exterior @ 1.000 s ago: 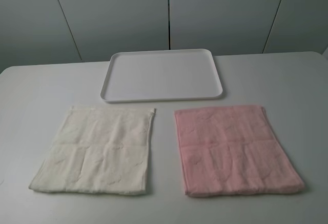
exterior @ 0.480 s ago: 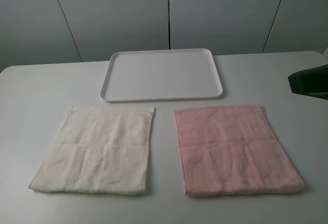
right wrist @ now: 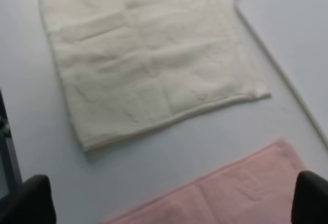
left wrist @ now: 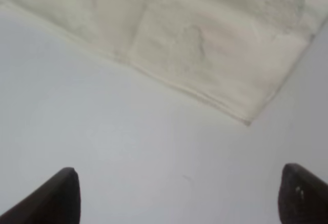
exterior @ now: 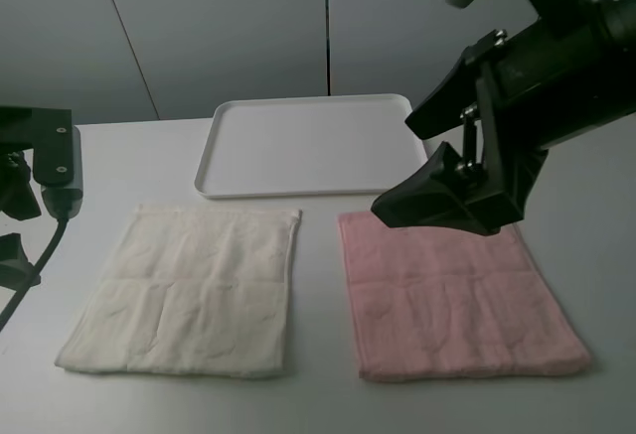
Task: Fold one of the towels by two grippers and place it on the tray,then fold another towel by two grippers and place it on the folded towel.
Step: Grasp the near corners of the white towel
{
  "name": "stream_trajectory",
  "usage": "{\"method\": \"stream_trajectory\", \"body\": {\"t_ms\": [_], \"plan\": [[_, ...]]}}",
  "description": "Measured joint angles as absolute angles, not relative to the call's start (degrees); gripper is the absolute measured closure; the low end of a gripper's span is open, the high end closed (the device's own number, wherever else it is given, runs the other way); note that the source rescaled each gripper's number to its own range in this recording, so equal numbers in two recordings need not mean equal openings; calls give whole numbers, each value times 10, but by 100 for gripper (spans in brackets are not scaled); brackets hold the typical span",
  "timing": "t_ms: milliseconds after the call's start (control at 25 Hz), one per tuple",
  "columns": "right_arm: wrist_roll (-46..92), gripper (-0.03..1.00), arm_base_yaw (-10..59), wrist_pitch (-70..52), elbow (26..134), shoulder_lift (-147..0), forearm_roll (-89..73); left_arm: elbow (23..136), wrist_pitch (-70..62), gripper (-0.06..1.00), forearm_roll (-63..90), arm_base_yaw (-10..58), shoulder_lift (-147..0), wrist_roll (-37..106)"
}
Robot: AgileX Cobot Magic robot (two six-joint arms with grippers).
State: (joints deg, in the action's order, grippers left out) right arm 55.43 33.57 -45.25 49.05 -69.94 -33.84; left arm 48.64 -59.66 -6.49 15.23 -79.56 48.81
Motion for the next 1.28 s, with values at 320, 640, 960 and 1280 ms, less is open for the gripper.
{"method": "stream_trajectory", "body": {"t_ms": [320, 640, 960, 1280], "plan": [[462, -3, 496, -462, 571, -839, -200, 427, -556, -5, -109, 196, -889, 544], [439, -3, 576, -467, 640, -956, -147, 333, -458, -5, -122, 196, -894, 593], [439, -3, 582, -467, 658, -1013, -128, 280, -362, -5, -130, 196, -909, 600], [433, -3, 582, -467, 659, -1032, -126, 278, -323, -5, -128, 197, -929, 616]]}}
